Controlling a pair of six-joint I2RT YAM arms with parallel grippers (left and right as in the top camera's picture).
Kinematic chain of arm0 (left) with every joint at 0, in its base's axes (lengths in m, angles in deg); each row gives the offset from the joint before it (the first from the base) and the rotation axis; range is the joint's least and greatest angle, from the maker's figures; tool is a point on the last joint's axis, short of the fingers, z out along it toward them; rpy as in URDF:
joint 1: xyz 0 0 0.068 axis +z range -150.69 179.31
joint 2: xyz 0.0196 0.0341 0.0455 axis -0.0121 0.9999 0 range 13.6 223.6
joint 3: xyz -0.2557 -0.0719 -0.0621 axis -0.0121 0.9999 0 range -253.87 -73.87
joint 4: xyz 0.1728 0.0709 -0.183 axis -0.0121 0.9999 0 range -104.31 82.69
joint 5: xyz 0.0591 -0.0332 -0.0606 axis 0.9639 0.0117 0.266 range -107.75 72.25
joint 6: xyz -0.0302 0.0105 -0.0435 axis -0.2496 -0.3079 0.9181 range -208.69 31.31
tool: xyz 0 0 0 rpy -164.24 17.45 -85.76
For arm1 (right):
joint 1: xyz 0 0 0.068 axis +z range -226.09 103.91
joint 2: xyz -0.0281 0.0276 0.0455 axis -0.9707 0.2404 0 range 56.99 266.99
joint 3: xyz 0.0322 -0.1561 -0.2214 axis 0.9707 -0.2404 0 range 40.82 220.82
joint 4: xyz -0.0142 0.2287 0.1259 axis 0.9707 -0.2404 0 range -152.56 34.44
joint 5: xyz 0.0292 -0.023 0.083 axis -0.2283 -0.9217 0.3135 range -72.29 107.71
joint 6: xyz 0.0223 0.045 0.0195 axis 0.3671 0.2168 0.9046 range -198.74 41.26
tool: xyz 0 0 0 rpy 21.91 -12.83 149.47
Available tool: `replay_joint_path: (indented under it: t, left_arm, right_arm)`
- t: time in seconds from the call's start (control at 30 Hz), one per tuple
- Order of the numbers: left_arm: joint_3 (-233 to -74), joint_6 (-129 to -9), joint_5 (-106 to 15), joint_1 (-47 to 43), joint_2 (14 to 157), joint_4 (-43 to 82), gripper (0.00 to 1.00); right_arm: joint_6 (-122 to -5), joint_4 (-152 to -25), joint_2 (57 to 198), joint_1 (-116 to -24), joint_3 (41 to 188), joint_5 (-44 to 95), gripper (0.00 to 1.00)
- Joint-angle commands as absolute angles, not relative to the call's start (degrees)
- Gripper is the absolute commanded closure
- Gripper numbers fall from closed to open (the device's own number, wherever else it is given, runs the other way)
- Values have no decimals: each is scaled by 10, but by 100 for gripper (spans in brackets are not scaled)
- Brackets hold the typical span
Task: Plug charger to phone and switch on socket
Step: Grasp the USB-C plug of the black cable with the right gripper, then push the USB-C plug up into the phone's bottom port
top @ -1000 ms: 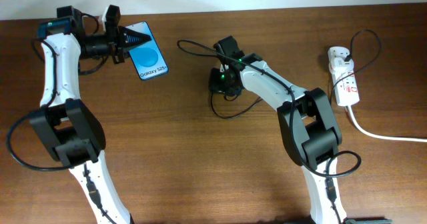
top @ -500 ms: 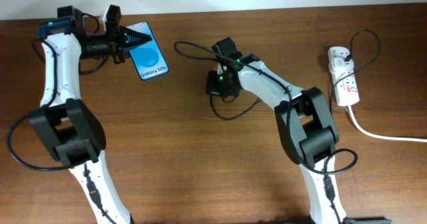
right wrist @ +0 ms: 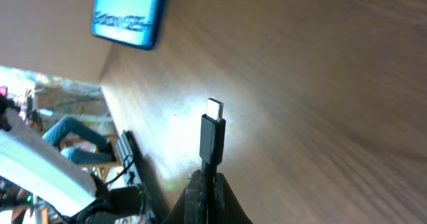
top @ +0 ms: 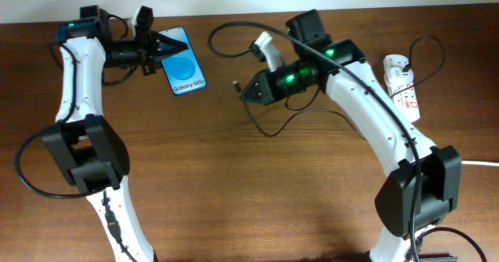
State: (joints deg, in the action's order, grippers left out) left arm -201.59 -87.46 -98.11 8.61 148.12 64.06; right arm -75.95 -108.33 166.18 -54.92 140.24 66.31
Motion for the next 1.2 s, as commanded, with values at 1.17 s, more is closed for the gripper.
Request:
replay_joint_path:
  t: [1.17]
  left_arm:
    - [-2022, -939, -1079, -12, 1477, 638, 100]
  right_arm:
    - [-476, -902, 1511, -441, 1217, 553, 96]
